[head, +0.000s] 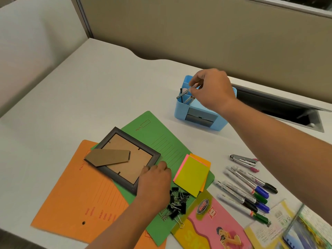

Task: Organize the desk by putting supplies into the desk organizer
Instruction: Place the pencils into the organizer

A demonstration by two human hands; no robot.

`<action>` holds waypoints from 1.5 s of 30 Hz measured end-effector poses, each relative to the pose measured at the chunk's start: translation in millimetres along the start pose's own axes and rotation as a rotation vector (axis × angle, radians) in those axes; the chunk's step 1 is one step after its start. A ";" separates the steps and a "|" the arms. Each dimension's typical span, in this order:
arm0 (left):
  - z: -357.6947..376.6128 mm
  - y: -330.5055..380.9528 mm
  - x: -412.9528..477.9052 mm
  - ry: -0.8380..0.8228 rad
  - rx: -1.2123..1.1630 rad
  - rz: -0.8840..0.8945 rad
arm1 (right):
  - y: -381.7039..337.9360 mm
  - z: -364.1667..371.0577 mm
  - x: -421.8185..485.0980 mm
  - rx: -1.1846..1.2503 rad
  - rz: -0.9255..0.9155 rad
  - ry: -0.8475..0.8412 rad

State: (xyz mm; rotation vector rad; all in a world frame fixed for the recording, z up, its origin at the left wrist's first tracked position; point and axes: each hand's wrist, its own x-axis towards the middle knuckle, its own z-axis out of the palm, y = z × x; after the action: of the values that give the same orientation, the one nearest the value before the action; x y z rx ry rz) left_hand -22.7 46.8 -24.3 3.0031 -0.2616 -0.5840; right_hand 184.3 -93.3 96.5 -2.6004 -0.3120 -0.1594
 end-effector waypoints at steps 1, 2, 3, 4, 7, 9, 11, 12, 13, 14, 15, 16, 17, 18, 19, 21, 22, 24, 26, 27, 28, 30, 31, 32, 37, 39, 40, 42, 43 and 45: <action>0.2 -0.1 -0.1 -0.005 0.006 0.005 | 0.2 3.0 1.4 -0.017 0.010 0.002; 0.1 -0.3 -0.1 -0.007 0.011 0.011 | 0.0 5.2 2.0 -0.032 0.018 0.006; -0.1 -0.8 0.0 -0.007 0.014 0.016 | -0.5 6.5 2.1 -0.043 0.024 0.012; -0.4 -1.3 0.2 -0.005 0.016 0.020 | -1.1 7.3 1.9 -0.053 0.025 0.020; -1.3 -1.8 0.8 0.003 0.013 0.019 | -2.1 7.4 0.3 -0.085 0.024 0.046; -2.5 -1.1 0.9 0.001 0.020 0.015 | -1.5 7.2 -0.6 -0.088 0.028 0.050; -3.7 -0.4 0.7 -0.011 0.036 0.016 | -0.1 8.2 -1.1 -0.086 0.032 0.037; -4.3 -0.2 0.6 -0.016 0.041 0.018 | 0.6 9.0 -1.6 -0.080 0.035 0.030; -4.7 -0.1 0.4 -0.018 0.045 0.019 | 1.1 9.8 -1.9 -0.070 0.039 0.024; -5.0 0.0 0.2 -0.018 0.049 0.021 | 1.4 10.3 -2.0 -0.054 0.044 0.021; -4.8 0.0 0.0 -0.018 0.053 0.022 | 1.8 10.8 -1.7 -0.032 0.049 0.018; -4.8 0.1 -0.3 -0.020 0.056 0.022 | 2.2 10.9 -1.3 -0.010 0.052 0.014; -4.9 0.2 -0.5 -0.022 0.056 0.022 | 2.6 11.1 -1.0 0.011 0.055 0.006; -5.2 0.4 -0.6 -0.023 0.057 0.022 | 3.1 10.9 -0.6 0.030 0.057 -0.004; -5.4 0.8 -0.5 -0.021 0.059 0.023 | 3.5 10.8 -0.4 0.046 0.058 -0.015; -5.4 1.4 -0.5 -0.026 0.067 0.024 | 3.9 10.5 -0.6 0.074 0.056 -0.033; -5.7 1.6 -0.5 -0.029 0.071 0.024 | 3.7 10.4 -1.3 0.085 0.055 -0.042; -6.0 1.7 -0.5 -0.031 0.078 0.025 | 4.2 10.0 -2.9 0.102 0.058 -0.054; -5.9 1.9 -0.1 -0.024 0.080 0.027 | 5.1 8.6 -6.0 0.115 0.060 -0.050; -5.2 1.8 0.0 -0.019 0.079 0.029 | 5.5 7.2 -8.4 0.121 0.064 -0.043; -4.4 1.7 0.1 -0.013 0.076 0.028 | 5.9 5.2 -11.1 0.131 0.071 -0.033; -2.1 1.3 0.0 0.000 0.062 0.026 | 7.4 0.0 -19.2 0.161 0.093 -0.005; -1.2 1.3 -0.2 0.006 0.059 0.027 | 8.8 -3.1 -24.8 0.170 0.100 0.007; -0.8 1.5 -0.9 0.009 0.062 0.031 | 11.3 -5.8 -31.7 0.176 0.105 0.018; 4.0 5.4 -7.0 0.042 0.099 0.052 | 36.4 -2.9 -97.4 0.235 0.153 0.059; 10.7 8.0 -9.3 0.062 0.102 0.051 | 47.0 7.5 -135.6 0.242 0.171 0.034; 14.9 9.0 -10.7 0.075 0.101 0.049 | 51.5 12.5 -154.2 0.238 0.176 0.007; 24.6 9.4 -14.2 0.099 0.090 0.041 | 60.1 19.8 -188.8 0.222 0.188 -0.050; 29.5 8.8 -16.1 0.113 0.075 0.040 | 64.8 21.4 -204.5 0.211 0.201 -0.069; 37.3 6.2 -19.5 0.154 0.029 0.043 | 73.4 22.1 -233.6 0.210 0.245 -0.072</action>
State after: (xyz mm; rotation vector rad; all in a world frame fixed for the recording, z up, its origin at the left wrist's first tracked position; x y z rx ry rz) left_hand -55.6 42.8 -51.0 3.0406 -0.3267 -0.3457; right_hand -21.9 -188.5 2.4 -2.4137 -0.0313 0.0508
